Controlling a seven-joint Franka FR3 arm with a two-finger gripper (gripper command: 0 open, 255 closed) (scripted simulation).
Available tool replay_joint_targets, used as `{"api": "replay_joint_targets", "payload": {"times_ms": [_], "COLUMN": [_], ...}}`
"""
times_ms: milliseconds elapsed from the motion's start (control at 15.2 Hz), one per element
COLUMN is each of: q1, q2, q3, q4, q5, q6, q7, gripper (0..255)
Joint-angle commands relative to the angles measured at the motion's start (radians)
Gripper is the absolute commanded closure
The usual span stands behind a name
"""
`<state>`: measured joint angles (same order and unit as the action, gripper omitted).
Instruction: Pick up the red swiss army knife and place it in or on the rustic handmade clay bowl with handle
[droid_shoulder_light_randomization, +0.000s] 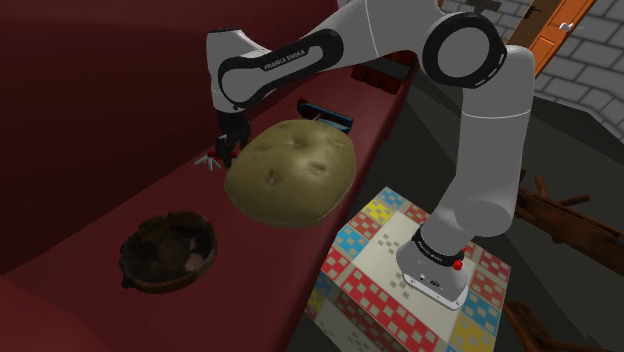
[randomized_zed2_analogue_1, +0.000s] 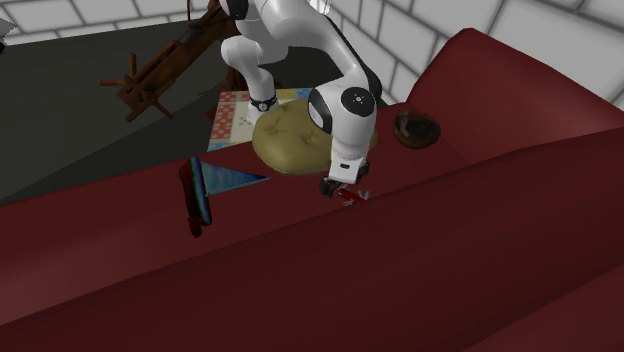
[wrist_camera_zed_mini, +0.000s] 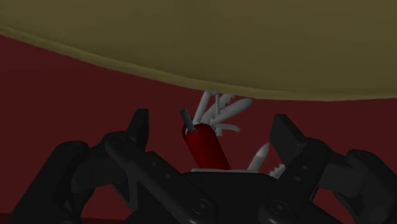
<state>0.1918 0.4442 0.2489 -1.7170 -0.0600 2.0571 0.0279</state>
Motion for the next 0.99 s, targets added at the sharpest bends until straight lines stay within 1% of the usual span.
{"api": "replay_joint_targets", "payload": {"times_ms": [0,594,924], "q1": [0.000,0.000,-0.002], "q2": [0.000,0.000,-0.029], "q3": [0.000,0.000,0.004], "q4": [0.000,0.000,0.027], "q5": [0.000,0.000,0.008], "q6": [0.000,0.000,-0.055], "q7": [0.000,0.000,-0.003], "gripper": [255,255,255]}}
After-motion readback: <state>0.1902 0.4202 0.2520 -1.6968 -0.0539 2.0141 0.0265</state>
